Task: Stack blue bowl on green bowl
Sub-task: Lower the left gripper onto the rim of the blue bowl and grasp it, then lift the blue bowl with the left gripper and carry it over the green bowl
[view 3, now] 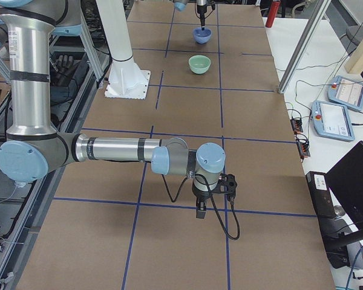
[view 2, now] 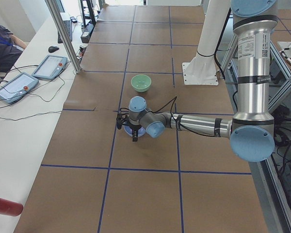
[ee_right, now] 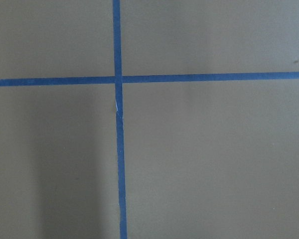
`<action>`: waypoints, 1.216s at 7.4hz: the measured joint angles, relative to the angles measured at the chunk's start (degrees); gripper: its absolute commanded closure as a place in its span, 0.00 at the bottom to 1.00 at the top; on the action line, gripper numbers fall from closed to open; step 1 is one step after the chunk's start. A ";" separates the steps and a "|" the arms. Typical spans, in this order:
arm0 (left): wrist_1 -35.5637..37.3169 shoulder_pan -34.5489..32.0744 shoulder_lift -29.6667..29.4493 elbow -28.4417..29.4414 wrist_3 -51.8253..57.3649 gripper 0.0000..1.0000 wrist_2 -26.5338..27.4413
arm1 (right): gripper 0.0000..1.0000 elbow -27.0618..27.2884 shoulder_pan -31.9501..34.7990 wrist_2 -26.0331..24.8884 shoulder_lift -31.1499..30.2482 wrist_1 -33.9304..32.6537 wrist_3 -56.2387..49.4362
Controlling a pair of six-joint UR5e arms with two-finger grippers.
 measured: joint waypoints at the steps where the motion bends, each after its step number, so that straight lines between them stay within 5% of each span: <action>1: -0.05 0.08 0.14 -0.02 0.08 1.00 -0.04 | 0.00 0.00 -0.01 0.00 -0.01 0.00 0.04; 5: 1.35 -0.23 0.38 -1.32 0.14 1.00 -0.54 | 0.00 0.00 -0.06 0.00 -0.02 0.00 0.05; 9: 27.02 -1.60 -7.98 -16.72 -4.22 1.00 -0.36 | 0.00 0.00 -0.04 0.00 -0.01 0.00 0.00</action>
